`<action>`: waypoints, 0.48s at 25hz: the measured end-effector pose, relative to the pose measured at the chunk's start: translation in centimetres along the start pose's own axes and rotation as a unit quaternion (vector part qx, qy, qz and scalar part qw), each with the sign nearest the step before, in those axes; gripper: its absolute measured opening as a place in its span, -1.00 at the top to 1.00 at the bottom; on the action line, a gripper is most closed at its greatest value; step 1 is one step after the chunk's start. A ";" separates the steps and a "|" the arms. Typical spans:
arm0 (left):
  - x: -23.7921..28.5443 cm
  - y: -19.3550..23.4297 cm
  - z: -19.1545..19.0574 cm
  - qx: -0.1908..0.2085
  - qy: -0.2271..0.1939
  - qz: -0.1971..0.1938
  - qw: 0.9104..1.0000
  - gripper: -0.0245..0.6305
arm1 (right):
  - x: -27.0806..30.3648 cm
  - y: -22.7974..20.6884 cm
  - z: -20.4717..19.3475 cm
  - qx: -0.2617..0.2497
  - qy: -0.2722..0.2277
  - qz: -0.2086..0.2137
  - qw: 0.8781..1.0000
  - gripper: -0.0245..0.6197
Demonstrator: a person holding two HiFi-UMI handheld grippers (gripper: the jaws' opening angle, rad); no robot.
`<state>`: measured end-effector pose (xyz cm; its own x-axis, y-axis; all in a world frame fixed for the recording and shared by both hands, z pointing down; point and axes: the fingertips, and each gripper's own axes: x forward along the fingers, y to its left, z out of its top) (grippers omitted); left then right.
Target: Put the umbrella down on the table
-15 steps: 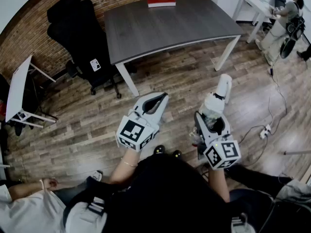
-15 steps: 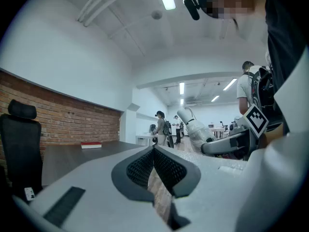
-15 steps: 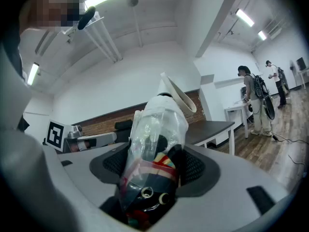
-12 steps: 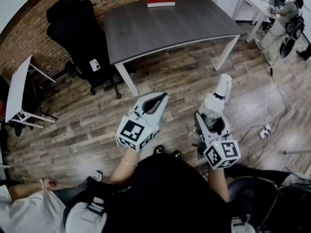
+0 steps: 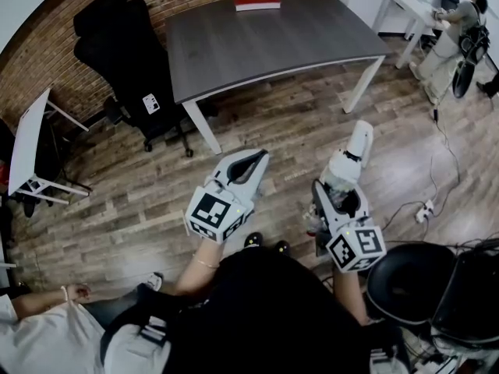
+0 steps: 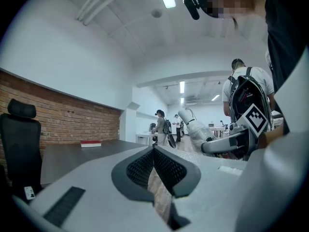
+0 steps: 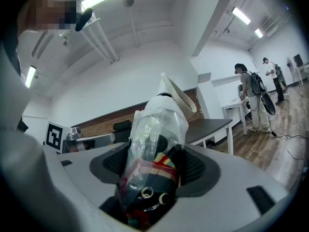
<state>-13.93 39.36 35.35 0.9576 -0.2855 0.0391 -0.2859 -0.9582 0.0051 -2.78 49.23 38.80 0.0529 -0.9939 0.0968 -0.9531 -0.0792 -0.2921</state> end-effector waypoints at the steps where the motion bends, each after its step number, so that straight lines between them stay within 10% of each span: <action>1: 0.2 -0.2 -0.1 0.001 0.001 -0.001 1.000 0.92 | -0.1 -0.4 0.0 0.002 0.000 -0.001 1.000 0.01; 12: 3.5 -1.1 0.3 0.010 0.016 0.018 1.000 0.92 | 0.2 -4.2 1.4 0.001 0.005 0.009 1.000 0.01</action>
<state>-10.23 39.40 35.21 0.9451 -0.3191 0.0708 -0.3187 -0.9477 -0.0164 1.66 49.31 38.72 0.0317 -0.9943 0.1013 -0.9531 -0.0606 -0.2964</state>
